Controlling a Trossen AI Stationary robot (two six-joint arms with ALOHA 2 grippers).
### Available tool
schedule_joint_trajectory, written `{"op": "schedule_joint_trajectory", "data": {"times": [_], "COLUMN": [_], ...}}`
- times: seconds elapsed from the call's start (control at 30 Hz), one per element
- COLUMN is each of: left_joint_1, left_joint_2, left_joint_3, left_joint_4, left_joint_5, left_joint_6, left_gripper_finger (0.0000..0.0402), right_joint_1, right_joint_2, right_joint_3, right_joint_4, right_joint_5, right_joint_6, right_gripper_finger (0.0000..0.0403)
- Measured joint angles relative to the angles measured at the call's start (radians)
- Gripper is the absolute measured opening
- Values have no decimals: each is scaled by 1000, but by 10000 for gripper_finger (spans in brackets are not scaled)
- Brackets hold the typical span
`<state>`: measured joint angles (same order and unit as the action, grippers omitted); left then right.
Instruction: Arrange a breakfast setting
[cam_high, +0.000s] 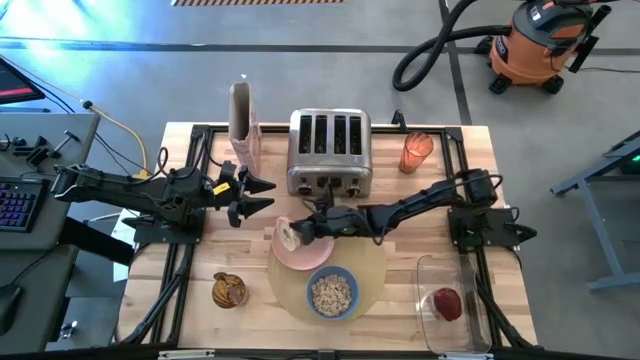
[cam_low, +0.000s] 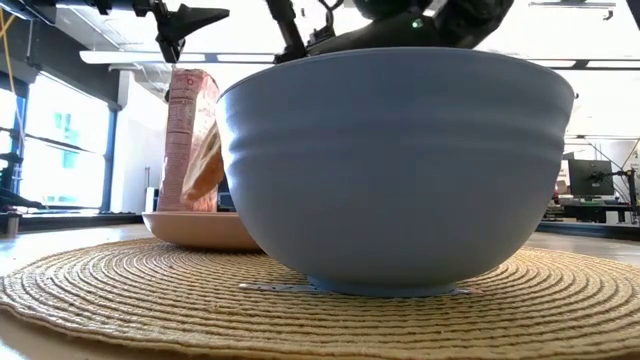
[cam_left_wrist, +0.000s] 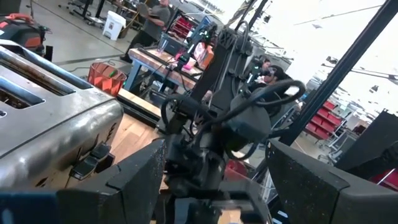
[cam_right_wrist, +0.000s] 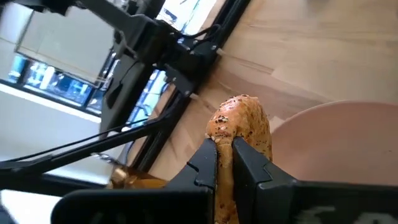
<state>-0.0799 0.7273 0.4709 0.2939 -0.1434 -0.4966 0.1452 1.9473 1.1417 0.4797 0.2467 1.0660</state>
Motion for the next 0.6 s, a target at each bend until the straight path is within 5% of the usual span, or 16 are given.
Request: {"op": "schedule_joint_trajectory", "data": {"times": [0.6], "left_joint_1": [0], "left_joint_2": [0], "left_joint_3": [0], "left_joint_4": [-44], "left_joint_5": [46], "left_joint_6": [2], "left_gripper_finger": [266], "right_joint_1": [34], "right_joint_2": [61], "right_joint_3": [24], "right_joint_4": [-41], "right_joint_5": [67], "right_joint_6": [133], "right_gripper_finger": [4]}}
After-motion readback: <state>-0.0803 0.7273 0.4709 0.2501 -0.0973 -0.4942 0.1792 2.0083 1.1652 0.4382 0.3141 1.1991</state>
